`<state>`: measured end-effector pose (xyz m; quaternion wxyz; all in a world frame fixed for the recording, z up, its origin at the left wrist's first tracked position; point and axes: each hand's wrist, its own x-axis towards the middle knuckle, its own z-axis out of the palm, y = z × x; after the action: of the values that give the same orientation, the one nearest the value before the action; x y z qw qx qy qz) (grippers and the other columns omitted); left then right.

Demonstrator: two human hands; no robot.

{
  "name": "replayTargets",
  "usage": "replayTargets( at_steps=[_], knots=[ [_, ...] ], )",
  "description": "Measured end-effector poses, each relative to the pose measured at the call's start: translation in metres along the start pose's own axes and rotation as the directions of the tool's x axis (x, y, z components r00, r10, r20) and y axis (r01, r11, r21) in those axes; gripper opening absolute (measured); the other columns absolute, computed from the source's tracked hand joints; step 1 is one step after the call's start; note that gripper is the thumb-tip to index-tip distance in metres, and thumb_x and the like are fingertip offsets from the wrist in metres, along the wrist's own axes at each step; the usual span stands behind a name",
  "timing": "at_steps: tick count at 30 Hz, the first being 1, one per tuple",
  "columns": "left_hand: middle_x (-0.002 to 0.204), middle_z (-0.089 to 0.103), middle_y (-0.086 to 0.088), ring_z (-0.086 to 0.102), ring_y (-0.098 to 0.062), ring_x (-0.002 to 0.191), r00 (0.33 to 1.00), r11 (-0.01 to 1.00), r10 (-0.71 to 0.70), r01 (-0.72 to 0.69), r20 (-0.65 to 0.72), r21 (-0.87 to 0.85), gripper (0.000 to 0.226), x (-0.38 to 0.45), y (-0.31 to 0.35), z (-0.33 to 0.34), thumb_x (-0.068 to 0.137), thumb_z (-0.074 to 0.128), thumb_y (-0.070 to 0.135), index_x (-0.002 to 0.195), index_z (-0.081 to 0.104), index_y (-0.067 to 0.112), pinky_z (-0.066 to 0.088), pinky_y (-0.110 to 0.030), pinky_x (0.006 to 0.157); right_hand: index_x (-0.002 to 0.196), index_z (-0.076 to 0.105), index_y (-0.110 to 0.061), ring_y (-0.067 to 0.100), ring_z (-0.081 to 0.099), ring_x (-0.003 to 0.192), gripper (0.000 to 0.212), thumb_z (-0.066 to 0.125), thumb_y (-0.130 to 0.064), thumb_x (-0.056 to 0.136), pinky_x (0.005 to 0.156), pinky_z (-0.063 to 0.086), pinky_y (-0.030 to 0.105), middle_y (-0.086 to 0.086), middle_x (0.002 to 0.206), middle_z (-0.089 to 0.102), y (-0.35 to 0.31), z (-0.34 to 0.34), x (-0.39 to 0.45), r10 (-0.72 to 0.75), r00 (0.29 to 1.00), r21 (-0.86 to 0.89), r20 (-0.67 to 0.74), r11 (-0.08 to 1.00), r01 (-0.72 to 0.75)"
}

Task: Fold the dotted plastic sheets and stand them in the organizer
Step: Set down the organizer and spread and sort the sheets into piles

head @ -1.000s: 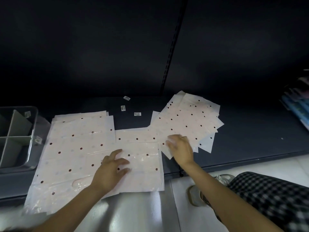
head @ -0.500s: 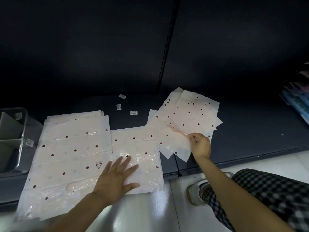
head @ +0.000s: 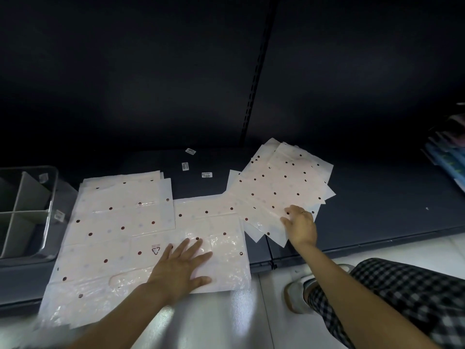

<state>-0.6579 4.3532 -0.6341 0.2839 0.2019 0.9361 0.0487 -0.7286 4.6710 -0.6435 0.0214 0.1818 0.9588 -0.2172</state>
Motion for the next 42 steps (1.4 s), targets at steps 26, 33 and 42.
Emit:
replayTargets(
  at_steps=[26,33,42],
  knots=[
    [0.1,0.068,-0.012,0.065,-0.035,0.099,0.865,-0.213,-0.5,-0.165,-0.038,-0.963,0.029,-0.013,-0.025,-0.053,0.091,0.06,0.02,0.117,0.058,0.006,0.054,-0.034,0.064,0.119,0.054,-0.013,0.016,0.06,0.105,0.028,0.044,-0.03,0.099,0.091,0.045,0.027,-0.003,0.122,0.063,-0.123,0.038,-0.107,-0.696,0.662,0.413,0.278,0.709,0.571],
    [0.099,0.067,-0.004,0.065,-0.017,0.083,0.926,0.291,-0.338,-0.069,-0.17,-0.954,0.047,-0.033,-0.046,-0.057,0.086,0.058,-0.007,0.126,0.053,0.017,0.056,-0.031,0.069,0.121,0.05,-0.036,-0.011,0.048,0.079,0.039,0.06,-0.047,0.086,0.074,0.038,0.02,-0.042,0.096,0.049,-0.135,0.02,-0.095,-0.572,0.798,0.439,0.19,0.776,0.452],
    [0.085,0.064,0.013,0.056,-0.012,0.082,0.845,0.76,-0.31,-0.056,-0.436,-0.648,0.018,-0.032,-0.035,-0.112,0.087,0.065,0.008,0.096,0.064,0.023,0.04,-0.012,0.069,0.066,0.045,-0.002,0.014,0.038,0.062,0.04,0.059,-0.031,0.092,0.059,0.031,0.027,0.003,0.065,0.042,-0.158,0.001,-0.069,-0.561,0.77,0.657,0.303,0.708,0.258]
  ],
)
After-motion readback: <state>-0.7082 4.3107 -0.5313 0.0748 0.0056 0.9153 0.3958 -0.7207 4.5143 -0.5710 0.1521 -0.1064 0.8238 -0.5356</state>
